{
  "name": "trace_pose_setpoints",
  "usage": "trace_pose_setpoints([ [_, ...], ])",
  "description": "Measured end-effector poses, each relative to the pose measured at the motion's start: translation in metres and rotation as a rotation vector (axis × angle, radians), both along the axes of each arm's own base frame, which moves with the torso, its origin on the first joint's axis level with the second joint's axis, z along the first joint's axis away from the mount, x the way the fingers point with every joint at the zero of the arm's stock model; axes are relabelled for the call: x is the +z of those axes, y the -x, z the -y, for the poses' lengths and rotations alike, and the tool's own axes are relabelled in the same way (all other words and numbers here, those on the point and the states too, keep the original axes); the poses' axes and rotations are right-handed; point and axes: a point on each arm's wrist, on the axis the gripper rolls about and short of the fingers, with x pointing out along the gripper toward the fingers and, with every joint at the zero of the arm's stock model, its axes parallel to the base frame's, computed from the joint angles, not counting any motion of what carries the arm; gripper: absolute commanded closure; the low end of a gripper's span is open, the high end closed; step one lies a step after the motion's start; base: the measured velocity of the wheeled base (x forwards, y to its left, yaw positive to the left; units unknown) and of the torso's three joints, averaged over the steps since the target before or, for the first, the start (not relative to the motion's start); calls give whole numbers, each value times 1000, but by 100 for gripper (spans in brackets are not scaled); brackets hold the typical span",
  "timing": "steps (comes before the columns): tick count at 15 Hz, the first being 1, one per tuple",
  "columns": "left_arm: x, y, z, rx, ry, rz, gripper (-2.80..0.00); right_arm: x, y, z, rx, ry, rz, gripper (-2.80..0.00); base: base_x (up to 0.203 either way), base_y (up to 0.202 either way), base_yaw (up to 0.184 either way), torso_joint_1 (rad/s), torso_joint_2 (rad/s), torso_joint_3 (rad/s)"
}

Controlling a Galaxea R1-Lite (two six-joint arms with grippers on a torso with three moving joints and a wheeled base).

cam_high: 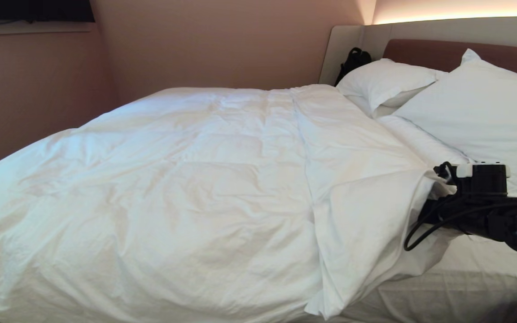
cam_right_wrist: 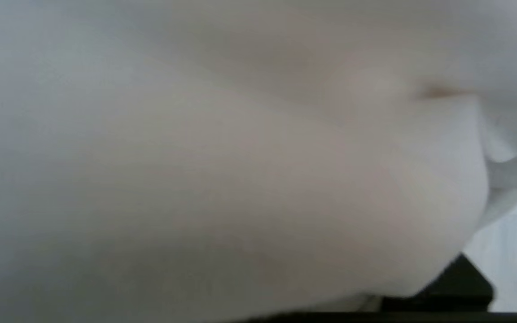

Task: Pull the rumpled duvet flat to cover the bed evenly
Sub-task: Flatten the corners of the folded blanket

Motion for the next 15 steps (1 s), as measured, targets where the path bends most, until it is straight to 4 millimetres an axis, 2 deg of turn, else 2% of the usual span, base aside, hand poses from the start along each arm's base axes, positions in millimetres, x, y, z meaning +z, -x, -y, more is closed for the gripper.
trace_pose_setpoints([
  [7, 0, 0, 0, 0, 0, 0, 0, 69, 44, -21, 70, 3, 121, 0, 0, 0, 0, 0, 0, 0],
  [10, 0, 0, 0, 0, 0, 0, 0, 77, 56, -26, 90, 2, 79, 0, 0, 0, 0, 0, 0, 0],
  [15, 0, 0, 0, 0, 0, 0, 0, 84, 62, -33, 121, -2, 40, 0, 0, 0, 0, 0, 0, 0],
])
